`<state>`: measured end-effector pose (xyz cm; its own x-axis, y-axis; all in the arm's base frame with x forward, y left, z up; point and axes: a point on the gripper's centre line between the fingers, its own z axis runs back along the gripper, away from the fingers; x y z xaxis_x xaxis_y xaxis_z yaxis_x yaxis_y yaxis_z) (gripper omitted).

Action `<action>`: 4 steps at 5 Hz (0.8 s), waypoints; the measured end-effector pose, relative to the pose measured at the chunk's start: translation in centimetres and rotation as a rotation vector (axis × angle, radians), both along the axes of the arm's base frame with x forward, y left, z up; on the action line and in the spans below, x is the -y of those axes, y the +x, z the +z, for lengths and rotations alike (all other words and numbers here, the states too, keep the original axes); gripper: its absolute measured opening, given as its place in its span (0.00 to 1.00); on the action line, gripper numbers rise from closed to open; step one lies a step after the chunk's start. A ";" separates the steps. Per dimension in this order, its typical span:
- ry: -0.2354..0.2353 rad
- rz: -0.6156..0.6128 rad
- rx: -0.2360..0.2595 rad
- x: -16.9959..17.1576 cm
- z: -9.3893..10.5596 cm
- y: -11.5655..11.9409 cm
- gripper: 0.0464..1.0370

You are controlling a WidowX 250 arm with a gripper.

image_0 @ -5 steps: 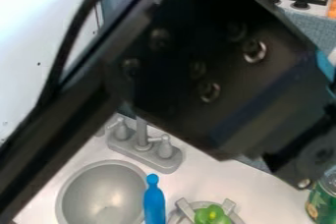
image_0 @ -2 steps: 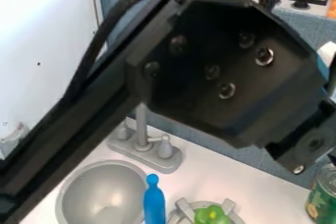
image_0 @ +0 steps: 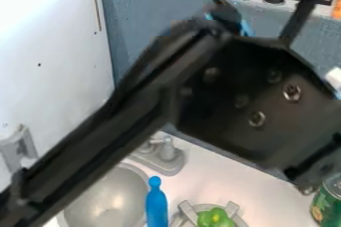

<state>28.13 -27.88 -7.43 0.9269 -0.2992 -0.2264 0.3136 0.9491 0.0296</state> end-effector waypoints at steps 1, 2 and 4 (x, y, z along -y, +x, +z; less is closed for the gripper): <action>0.003 0.016 -0.017 0.0 0.1 -0.3 0.97; 0.017 0.034 -0.026 -0.7 0.4 -0.9 0.97; -0.039 0.156 0.074 -3.1 8.4 -3.4 0.97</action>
<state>24.74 -24.80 0.94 0.9766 -0.1573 -0.1464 0.1604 0.9870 0.0095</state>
